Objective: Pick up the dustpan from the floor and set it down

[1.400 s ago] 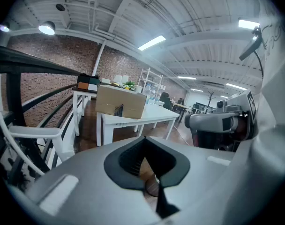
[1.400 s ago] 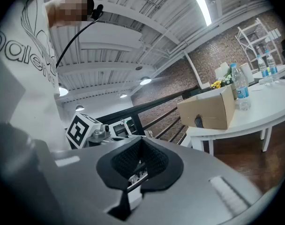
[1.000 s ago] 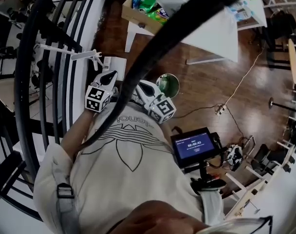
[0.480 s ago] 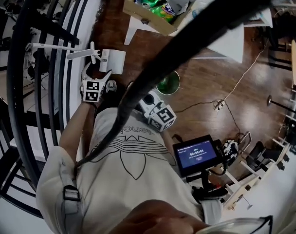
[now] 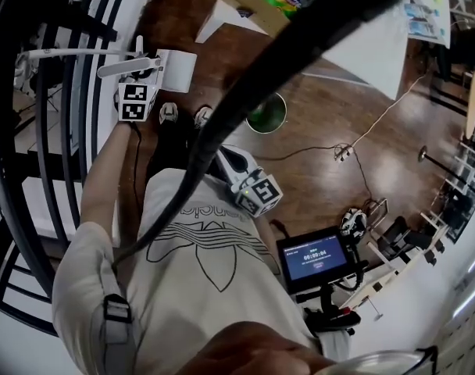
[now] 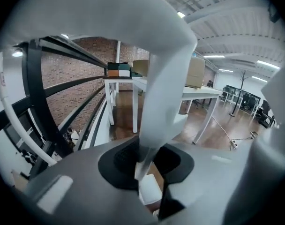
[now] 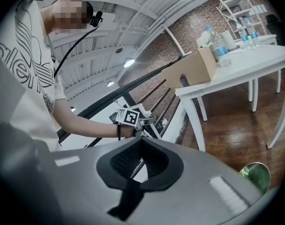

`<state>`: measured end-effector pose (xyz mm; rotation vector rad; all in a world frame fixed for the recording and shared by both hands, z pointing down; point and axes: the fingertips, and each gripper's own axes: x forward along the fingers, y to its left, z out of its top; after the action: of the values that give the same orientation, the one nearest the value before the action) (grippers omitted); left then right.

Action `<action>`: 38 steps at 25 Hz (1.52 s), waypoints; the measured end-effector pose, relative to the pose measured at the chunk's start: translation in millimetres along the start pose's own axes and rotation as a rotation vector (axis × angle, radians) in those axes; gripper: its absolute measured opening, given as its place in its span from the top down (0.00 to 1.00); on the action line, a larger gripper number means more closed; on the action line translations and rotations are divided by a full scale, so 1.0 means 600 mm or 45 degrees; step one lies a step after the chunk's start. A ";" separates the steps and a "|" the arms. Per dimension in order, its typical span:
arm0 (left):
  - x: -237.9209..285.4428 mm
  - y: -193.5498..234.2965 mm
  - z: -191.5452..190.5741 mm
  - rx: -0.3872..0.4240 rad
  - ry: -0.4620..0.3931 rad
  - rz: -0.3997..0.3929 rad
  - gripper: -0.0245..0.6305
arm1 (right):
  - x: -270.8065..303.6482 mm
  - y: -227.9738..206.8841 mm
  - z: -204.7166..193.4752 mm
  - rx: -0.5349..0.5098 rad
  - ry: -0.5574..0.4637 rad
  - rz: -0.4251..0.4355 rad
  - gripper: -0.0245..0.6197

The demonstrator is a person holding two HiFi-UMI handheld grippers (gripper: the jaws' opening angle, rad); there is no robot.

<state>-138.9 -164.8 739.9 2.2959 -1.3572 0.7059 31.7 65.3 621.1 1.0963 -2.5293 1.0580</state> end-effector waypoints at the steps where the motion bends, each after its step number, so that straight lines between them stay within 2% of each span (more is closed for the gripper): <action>1: 0.000 -0.001 0.004 -0.003 0.021 -0.005 0.82 | 0.003 0.000 0.004 -0.007 -0.007 0.002 0.96; 5: -0.030 -0.013 0.046 -0.002 0.023 -0.001 0.82 | 0.010 -0.007 0.039 -0.056 -0.090 0.017 0.96; 9: -0.096 -0.038 0.121 -0.004 -0.028 0.012 0.82 | 0.012 -0.005 0.095 -0.111 -0.188 0.052 0.96; 13: -0.140 -0.060 0.184 0.046 -0.082 -0.003 0.82 | 0.020 -0.003 0.137 -0.155 -0.272 0.097 0.96; 20: -0.164 -0.071 0.223 0.043 -0.099 -0.003 0.82 | 0.027 0.004 0.166 -0.188 -0.330 0.144 0.96; 28: -0.139 -0.074 0.196 0.040 -0.058 0.008 0.82 | 0.025 -0.001 0.160 -0.173 -0.310 0.147 0.96; 32: -0.106 -0.062 0.160 0.012 -0.042 0.002 0.82 | 0.019 -0.012 0.152 -0.149 -0.288 0.116 0.96; 38: -0.042 -0.029 0.096 -0.038 -0.014 0.058 0.82 | 0.029 -0.040 0.159 -0.164 -0.264 0.064 0.96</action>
<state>-120.9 -171.0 677.6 2.2552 -1.4194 0.6834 45.9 -20.7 572.4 1.1669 -2.7545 0.8163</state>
